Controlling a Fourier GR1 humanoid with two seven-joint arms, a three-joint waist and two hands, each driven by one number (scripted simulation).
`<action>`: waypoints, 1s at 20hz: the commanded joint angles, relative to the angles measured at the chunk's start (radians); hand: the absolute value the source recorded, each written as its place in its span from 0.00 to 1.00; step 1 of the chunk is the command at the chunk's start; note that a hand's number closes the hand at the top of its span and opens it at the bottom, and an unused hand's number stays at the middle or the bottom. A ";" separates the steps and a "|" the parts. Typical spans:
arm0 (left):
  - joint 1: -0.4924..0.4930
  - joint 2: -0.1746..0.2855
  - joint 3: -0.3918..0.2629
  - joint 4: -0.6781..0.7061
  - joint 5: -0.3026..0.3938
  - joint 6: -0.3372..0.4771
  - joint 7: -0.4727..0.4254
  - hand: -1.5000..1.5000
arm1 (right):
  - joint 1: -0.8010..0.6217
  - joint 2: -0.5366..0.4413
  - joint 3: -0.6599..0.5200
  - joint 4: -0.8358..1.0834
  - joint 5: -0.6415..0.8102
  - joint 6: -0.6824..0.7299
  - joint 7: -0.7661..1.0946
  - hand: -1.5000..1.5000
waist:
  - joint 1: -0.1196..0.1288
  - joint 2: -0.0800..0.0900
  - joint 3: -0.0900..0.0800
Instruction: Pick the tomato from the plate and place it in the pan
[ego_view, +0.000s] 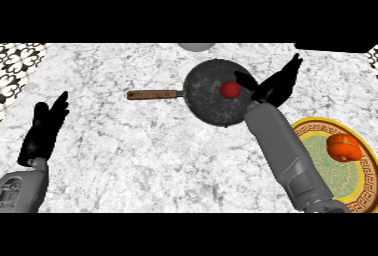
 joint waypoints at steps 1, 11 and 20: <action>0.011 0.032 0.034 0.035 0.006 -0.008 -0.018 0.50 | 0.039 0.007 0.042 -0.011 -0.080 -0.171 -0.009 0.00 | -0.038 -0.016 -0.002; 0.069 0.025 0.058 0.009 0.001 0.028 0.013 0.50 | 0.402 0.007 0.299 -0.372 -0.125 -0.208 0.036 0.00 | -0.130 -0.052 -0.005; 0.096 0.043 0.086 -0.012 0.020 0.014 0.001 0.50 | 0.842 0.007 0.500 -0.840 -0.023 -0.161 0.078 0.00 | -0.142 -0.047 -0.008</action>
